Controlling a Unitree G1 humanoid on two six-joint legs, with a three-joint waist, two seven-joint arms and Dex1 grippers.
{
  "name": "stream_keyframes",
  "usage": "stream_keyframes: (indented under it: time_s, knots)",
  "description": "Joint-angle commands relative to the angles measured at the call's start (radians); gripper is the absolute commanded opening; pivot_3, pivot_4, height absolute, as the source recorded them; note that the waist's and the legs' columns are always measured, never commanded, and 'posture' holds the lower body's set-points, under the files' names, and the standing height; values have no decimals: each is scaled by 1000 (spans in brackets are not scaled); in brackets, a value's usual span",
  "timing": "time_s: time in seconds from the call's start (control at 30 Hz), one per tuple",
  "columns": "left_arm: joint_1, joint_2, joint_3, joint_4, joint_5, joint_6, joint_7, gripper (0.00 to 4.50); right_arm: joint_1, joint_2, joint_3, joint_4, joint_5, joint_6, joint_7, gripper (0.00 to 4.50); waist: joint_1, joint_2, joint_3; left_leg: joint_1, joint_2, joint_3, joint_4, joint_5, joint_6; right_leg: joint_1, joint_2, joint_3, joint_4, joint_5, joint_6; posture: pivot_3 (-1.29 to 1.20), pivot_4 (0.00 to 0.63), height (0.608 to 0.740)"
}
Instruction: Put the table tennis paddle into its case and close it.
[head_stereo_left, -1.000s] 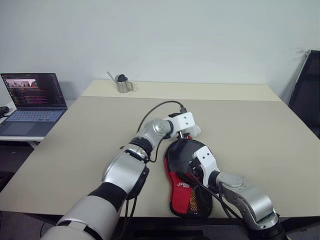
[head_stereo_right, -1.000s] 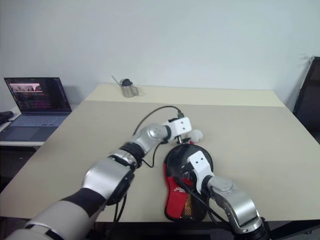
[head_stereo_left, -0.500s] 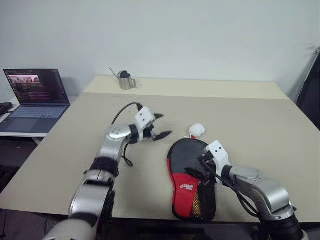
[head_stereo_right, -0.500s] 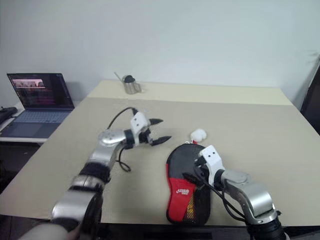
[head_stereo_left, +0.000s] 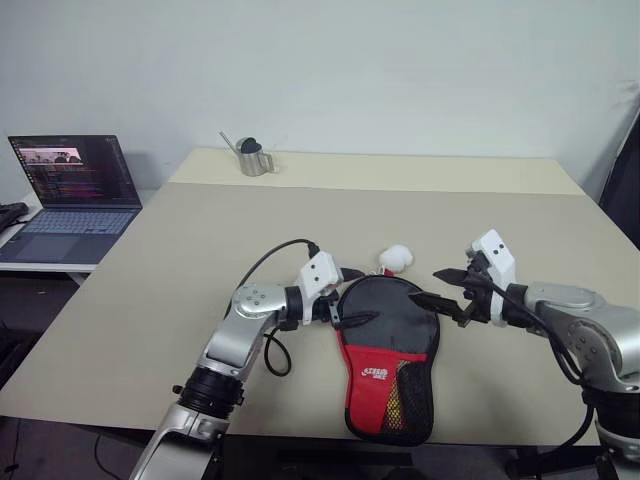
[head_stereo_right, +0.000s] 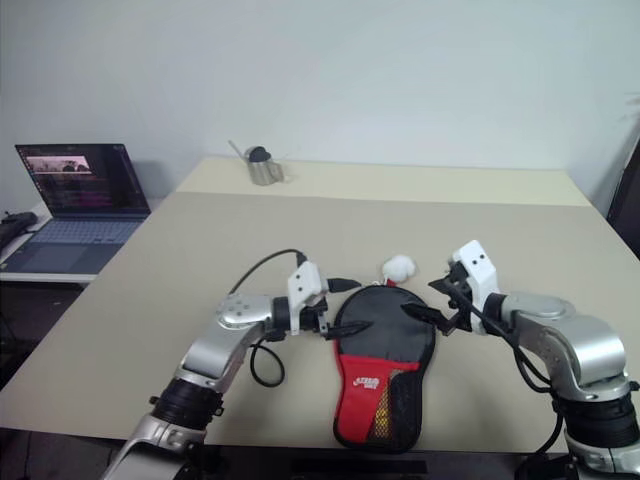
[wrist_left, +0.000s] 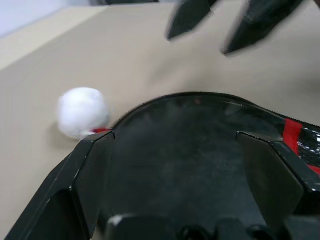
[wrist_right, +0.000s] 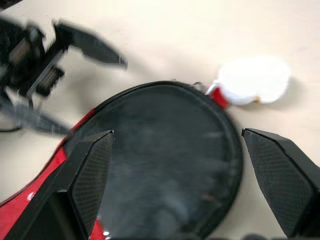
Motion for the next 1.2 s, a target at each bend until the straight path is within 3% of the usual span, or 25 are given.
stream_keyframes:
  time_s: [0.03,0.2,0.43,0.8,1.2]
  knots:
    - [-29,-28,-28,34,11,0,22,4232,-66,-24,-27,59,-6,-64,12,4500,-1,0,0,0,0,0,0,0,0,0,0,0,0,0,0,0,150,740]
    - [-31,-56,-77,117,33,-13,17,4232,-204,-9,50,289,-112,-212,5,4500,-2,1,1,0,0,2,0,0,0,0,0,1,0,0,0,0,150,740]
    - [-18,-57,-92,114,45,-15,35,4232,-397,129,146,660,-247,-407,-20,4500,-1,2,1,1,1,2,0,0,0,-1,1,2,1,0,0,0,150,740]
    - [23,-38,-98,61,42,11,47,4232,-605,321,135,1183,-334,-644,-57,4500,-2,3,2,1,2,2,0,0,0,-1,-1,2,1,0,0,0,150,740]
    - [20,-32,-104,65,44,16,45,4232,-669,371,122,1454,-416,-786,-114,4500,-2,5,3,1,2,3,0,0,0,-1,-1,2,2,0,-1,0,150,740]
